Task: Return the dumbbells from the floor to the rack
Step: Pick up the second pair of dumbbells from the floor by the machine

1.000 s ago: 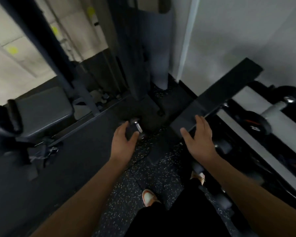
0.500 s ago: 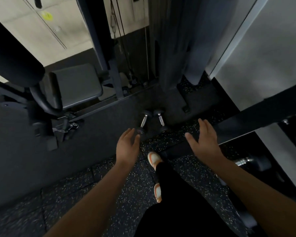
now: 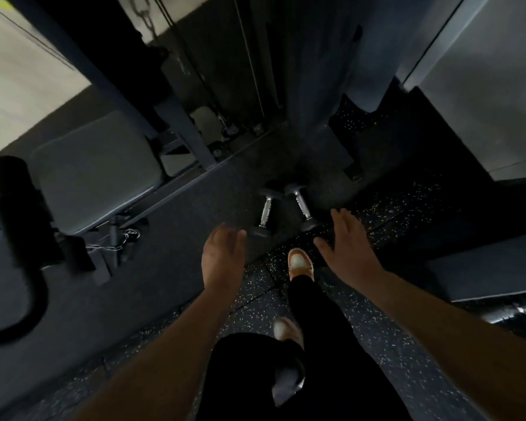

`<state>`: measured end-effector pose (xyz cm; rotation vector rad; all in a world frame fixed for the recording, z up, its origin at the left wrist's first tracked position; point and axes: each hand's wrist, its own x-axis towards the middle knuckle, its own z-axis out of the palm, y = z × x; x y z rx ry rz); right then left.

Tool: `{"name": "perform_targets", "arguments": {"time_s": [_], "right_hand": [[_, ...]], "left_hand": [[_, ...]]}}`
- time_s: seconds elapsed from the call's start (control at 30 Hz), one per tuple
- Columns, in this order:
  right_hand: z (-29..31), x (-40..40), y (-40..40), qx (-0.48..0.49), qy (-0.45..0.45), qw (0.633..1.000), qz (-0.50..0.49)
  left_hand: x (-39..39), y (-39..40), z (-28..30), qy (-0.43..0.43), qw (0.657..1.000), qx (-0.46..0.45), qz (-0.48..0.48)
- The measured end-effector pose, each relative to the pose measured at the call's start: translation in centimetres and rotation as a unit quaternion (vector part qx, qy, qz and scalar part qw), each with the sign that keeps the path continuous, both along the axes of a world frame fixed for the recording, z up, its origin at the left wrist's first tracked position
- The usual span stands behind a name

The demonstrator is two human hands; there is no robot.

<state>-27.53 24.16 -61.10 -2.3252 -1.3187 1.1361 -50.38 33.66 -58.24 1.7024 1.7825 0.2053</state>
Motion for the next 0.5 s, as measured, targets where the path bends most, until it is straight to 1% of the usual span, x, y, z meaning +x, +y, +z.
{"name": "perform_targets", "arguments": {"time_s": [0.13,0.27,0.33,0.5], "right_hand": [[-5.6,0.5,2.8,-0.027,-0.005,1.0,0.01],[-13.5,1.2,4.7,-0.044,-0.002,0.999,0.007],[-17.5,1.2,5.0,-0.057,0.001,0.998,-0.01],[-28.9,0.2,5.5,-0.105,0.016,0.99,-0.097]], "left_hand": [[1.4,3.1,-6.4,0.031,0.999,-0.015,-0.021],[2.5,5.5,-14.6,0.046,0.995,-0.018,-0.085],[2.7,6.4,-18.6,0.051,0.992,-0.028,-0.114],[2.5,7.4,-31.0,0.048,0.985,-0.065,-0.155]]}}
